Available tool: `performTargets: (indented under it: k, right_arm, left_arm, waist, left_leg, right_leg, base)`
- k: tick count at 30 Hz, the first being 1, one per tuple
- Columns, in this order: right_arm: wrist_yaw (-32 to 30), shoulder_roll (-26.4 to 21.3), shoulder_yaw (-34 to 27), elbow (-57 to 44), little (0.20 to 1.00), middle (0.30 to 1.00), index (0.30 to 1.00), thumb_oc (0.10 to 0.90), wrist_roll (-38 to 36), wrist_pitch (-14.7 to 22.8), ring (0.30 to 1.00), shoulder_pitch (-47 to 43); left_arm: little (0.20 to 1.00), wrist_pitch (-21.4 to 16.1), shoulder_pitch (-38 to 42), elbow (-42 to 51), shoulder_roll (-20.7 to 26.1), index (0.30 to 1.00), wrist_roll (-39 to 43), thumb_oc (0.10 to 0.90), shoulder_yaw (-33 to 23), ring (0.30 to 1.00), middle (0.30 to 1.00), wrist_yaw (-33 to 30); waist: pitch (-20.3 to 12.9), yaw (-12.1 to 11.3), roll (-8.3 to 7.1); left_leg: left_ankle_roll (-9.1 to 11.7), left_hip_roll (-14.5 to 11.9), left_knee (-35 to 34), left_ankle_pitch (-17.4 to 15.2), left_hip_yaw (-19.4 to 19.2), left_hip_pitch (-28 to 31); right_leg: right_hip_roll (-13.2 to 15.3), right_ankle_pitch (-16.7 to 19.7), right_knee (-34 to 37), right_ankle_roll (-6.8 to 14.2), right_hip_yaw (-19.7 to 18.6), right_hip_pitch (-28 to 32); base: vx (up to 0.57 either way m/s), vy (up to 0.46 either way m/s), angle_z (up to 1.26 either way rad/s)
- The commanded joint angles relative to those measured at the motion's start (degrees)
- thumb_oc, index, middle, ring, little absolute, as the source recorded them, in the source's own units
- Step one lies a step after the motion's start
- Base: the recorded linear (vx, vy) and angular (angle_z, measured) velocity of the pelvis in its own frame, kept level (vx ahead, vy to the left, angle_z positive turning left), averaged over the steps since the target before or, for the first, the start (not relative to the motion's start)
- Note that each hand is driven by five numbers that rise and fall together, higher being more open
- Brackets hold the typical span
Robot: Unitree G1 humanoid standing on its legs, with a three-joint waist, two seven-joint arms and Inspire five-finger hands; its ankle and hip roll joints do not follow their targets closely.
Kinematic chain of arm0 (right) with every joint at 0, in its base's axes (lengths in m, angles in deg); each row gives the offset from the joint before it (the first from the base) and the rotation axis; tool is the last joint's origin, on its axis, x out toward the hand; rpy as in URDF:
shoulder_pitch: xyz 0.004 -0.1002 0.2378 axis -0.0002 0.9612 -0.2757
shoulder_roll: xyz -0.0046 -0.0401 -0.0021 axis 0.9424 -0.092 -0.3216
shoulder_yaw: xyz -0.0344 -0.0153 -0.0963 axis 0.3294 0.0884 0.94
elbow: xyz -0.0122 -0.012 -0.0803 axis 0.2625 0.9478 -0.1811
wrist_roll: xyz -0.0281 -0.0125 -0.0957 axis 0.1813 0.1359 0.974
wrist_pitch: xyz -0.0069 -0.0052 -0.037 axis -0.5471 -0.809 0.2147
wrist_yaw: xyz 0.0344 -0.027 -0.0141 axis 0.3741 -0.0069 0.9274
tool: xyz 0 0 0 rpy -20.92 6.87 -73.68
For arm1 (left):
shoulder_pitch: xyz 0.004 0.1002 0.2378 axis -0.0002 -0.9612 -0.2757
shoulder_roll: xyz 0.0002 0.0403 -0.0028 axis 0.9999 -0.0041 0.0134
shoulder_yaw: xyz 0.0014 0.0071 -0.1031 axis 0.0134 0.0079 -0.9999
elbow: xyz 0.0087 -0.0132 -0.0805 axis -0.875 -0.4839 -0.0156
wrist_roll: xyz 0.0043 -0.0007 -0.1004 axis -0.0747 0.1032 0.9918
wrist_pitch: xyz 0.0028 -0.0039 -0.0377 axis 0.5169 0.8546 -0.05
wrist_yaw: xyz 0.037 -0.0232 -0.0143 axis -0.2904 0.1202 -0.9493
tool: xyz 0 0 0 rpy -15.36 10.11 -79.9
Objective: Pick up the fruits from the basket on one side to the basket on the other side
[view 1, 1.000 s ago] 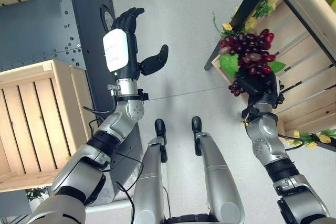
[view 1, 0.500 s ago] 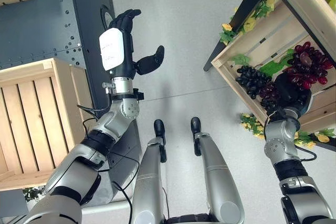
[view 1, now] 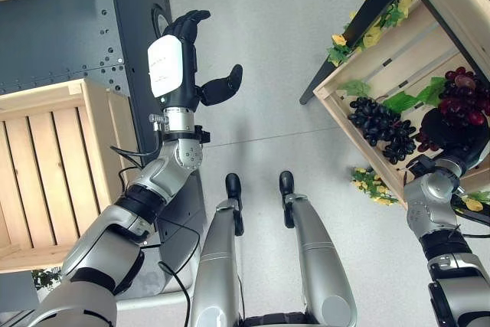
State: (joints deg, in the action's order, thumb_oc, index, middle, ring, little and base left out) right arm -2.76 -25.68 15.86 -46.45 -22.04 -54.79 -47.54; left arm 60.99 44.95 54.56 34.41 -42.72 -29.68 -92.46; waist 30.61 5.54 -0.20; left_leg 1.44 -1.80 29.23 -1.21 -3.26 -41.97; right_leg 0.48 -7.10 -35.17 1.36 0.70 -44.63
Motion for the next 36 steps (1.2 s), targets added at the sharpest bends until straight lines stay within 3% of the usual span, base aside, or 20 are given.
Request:
performTargets:
  k: [1,5,9,14,22,25,28,36]
  right_arm:
    - [-1.0,-4.6,-3.4,-6.3,0.9,0.9,0.9,0.8,5.3,3.8,0.9,-1.6]
    - [1.9,-3.3,-3.4,-8.9,0.9,0.9,0.9,0.8,4.3,3.9,0.9,-0.8]
    - [2.5,-1.8,-3.1,-14.5,0.9,0.9,0.9,0.8,9.3,1.6,0.9,1.6]
    - [6.6,-0.5,-3.3,-19.8,0.9,0.9,0.9,0.8,9.2,1.4,0.9,4.6]
    - [8.0,2.3,-3.8,-27.8,0.9,0.9,0.9,0.8,11.3,-0.6,0.9,9.3]
    - [11.2,3.6,-3.5,-31.3,0.9,0.9,0.9,0.8,11.0,-0.3,0.9,11.9]
    - [15.0,4.7,-2.7,-34.6,0.9,0.9,0.9,0.8,11.5,-2.5,0.9,14.6]
    - [20.6,4.4,-1.5,-38.5,0.9,0.9,0.9,0.8,10.3,-3.7,0.9,16.0]
  left_arm:
    - [0.9,-2.0,5.5,3.9,3.0,0.9,-1.3,0.8,-2.3,0.9,0.9,-2.3]
    - [0.9,-1.8,5.0,3.8,2.8,0.9,-1.7,0.8,-2.7,0.9,0.9,-2.2]
    - [0.9,-1.6,3.1,4.5,2.9,0.9,-2.6,0.8,-4.1,0.9,0.9,-2.1]
    - [0.9,-3.1,0.7,4.9,2.9,0.9,-4.1,0.8,-6.2,0.9,0.9,-2.7]
    - [0.9,-2.5,-2.2,6.5,2.2,0.9,-5.1,0.8,-8.7,0.9,0.9,-3.4]
    - [0.9,-2.9,-4.5,7.4,2.2,0.9,-5.9,0.8,-10.0,0.9,0.9,-3.5]
    - [0.9,-3.1,-7.1,8.2,2.0,0.9,-6.3,0.8,-12.1,0.9,0.9,-4.4]
    - [0.9,-3.5,-11.3,8.8,1.9,0.9,-6.2,0.8,-13.8,0.9,0.9,-4.2]
  waist:
    - [-0.8,0.3,-2.23]
    - [-0.8,0.5,-2.16]
    - [-0.8,0.8,-2.25]
    - [-0.8,1.4,-2.44]
    - [-0.8,2.4,-2.51]
    - [-0.8,2.7,-2.44]
    - [-0.8,3.0,-2.45]
    - [-0.8,2.4,-2.45]
  left_leg:
    - [-1.6,3.8,1.8,-6.1,-3.8,1.2]
    - [-1.5,3.8,1.5,-6.1,-3.8,1.6]
    - [-1.5,3.7,1.1,-6.0,-4.1,2.2]
    - [-1.7,3.6,0.9,-6.2,-4.5,2.9]
    - [-1.9,3.6,-0.6,-6.0,-4.9,5.2]
    - [-2.2,3.9,-2.0,-5.7,-4.9,7.2]
    - [-2.4,3.9,-3.8,-5.5,-5.4,9.9]
    - [-2.4,4.2,-7.9,-4.9,-5.1,16.9]
  right_leg:
    - [-1.4,0.4,2.0,0.7,4.5,4.1]
    - [-1.4,0.1,1.7,0.7,4.4,4.2]
    - [-1.5,-0.1,1.6,0.8,4.2,4.4]
    - [-1.5,-0.2,1.7,0.7,4.1,4.9]
    - [-1.7,0.1,3.2,1.0,3.1,6.5]
    - [-1.7,0.4,4.5,1.0,2.7,8.2]
    - [-1.7,0.7,6.3,1.2,2.3,10.4]
    - [-1.6,0.9,10.5,1.4,2.4,17.5]
  base:
    - [0.0,0.0,0.0]
    - [0.0,0.0,0.0]
    - [0.0,0.0,0.0]
    - [0.0,0.014,0.0]
    - [-0.01,0.043,-0.03]
    - [-0.01,0.048,-0.04]
    - [-0.02,0.063,-0.14]
    - [0.0,0.015,-0.03]
